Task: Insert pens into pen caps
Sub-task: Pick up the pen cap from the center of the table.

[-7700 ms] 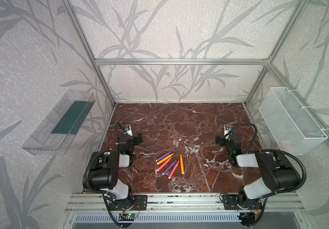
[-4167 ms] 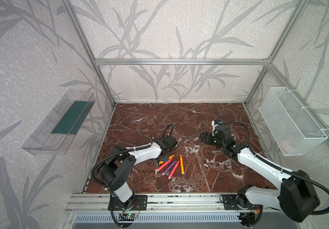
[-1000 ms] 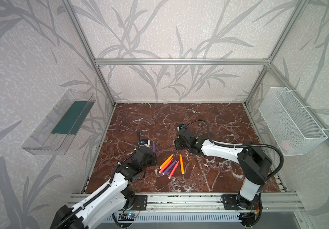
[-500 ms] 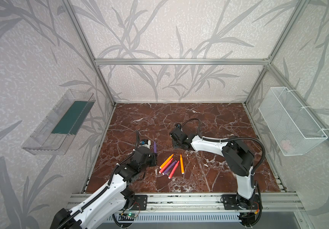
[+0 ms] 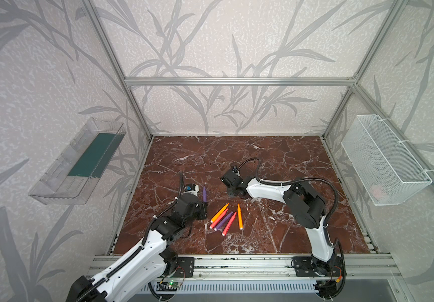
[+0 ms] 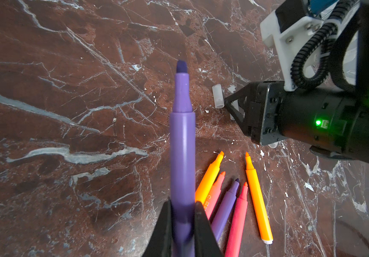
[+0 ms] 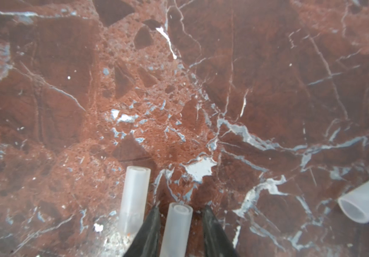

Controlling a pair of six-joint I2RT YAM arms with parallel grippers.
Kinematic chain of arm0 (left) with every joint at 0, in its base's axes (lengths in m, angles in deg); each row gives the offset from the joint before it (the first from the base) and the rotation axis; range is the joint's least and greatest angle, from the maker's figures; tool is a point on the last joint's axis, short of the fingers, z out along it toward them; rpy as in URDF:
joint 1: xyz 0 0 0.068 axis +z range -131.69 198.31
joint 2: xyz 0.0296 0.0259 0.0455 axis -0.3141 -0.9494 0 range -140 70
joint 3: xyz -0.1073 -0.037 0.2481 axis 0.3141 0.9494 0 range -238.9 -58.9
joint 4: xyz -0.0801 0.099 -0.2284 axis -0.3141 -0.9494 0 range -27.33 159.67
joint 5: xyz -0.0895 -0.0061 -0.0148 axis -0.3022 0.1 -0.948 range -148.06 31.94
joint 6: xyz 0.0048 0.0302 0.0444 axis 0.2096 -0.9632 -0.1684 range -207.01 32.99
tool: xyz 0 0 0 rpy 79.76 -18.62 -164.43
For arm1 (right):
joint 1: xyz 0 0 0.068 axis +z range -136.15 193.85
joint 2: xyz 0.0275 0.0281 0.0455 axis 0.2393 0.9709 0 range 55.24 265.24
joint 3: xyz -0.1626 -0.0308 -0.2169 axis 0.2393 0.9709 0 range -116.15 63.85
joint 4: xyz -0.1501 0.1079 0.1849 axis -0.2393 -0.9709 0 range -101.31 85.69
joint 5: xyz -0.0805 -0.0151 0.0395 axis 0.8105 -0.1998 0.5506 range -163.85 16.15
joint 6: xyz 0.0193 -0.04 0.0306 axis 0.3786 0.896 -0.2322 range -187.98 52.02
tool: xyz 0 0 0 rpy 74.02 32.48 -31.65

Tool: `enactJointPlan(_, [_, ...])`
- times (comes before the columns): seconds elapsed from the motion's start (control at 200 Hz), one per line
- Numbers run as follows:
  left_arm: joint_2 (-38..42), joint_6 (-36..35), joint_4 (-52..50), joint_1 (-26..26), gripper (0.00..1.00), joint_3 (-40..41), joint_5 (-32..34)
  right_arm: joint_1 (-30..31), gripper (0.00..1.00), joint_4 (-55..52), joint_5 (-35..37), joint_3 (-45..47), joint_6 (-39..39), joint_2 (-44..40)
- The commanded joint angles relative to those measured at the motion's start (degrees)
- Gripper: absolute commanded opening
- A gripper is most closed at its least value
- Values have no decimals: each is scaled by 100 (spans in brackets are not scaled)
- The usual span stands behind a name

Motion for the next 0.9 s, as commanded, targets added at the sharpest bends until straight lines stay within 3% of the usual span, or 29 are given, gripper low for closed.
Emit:
enactJointPlan(0.0, [61, 6, -87, 27, 0, 15, 26, 88, 34, -150, 179, 102, -140, -173])
enactJointPlan(0.435, [90, 17, -104, 29, 0, 18, 4, 130, 33, 93, 248, 477, -558, -369])
enactJointPlan(0.894, [96, 31, -62, 25, 0, 53, -63, 89, 18, 458, 125, 807, -766, -487])
